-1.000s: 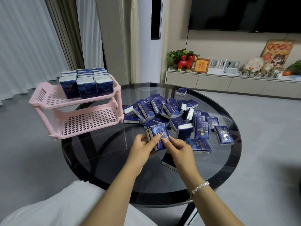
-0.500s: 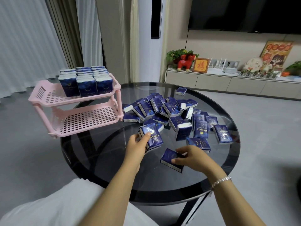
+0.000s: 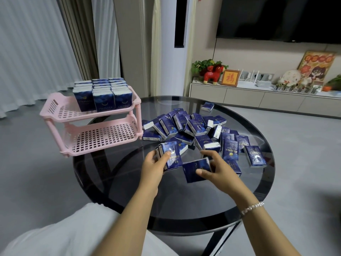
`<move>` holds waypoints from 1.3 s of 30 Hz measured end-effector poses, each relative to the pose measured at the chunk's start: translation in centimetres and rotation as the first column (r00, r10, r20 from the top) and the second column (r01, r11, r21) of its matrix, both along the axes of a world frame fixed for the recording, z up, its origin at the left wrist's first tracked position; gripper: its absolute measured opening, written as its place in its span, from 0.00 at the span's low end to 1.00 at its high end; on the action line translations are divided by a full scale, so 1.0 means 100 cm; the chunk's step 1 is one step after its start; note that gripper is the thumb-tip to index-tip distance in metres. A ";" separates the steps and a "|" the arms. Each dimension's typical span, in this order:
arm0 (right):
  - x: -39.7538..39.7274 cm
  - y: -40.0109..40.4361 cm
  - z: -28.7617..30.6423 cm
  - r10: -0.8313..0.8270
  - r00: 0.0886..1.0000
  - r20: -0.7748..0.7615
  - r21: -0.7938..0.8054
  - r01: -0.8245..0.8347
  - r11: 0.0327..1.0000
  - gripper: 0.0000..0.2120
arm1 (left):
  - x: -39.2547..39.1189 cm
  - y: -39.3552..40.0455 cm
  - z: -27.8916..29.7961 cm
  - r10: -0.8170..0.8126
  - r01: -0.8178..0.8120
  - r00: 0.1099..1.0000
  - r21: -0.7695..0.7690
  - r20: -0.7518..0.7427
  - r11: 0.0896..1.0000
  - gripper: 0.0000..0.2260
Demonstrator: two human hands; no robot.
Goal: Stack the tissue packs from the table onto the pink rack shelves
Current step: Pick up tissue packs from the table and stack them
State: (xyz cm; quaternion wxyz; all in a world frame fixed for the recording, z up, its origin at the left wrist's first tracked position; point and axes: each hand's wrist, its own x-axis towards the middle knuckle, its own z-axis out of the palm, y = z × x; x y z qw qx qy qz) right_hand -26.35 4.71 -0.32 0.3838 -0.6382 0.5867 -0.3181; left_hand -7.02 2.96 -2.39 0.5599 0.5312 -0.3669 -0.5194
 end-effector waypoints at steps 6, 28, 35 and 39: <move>-0.002 -0.012 0.024 0.073 0.993 0.088 -0.102 -0.064 0.993 0.10 | 0.003 0.002 0.002 -0.113 0.114 0.992 -0.016 0.060 0.993 0.10; 0.025 -0.039 0.007 0.292 0.845 0.449 0.101 -0.373 0.922 0.28 | 0.020 0.006 0.011 -0.288 0.289 0.957 0.002 -0.043 0.957 0.18; 0.037 -0.045 0.003 0.464 0.840 0.282 0.076 -0.501 0.862 0.31 | 0.043 0.012 0.007 -0.393 0.390 0.865 0.075 0.313 0.918 0.31; 0.045 -0.046 -0.001 0.512 0.858 -0.046 0.036 -0.510 0.859 0.38 | 0.043 0.023 0.013 -0.449 0.371 0.675 0.257 0.585 0.892 0.41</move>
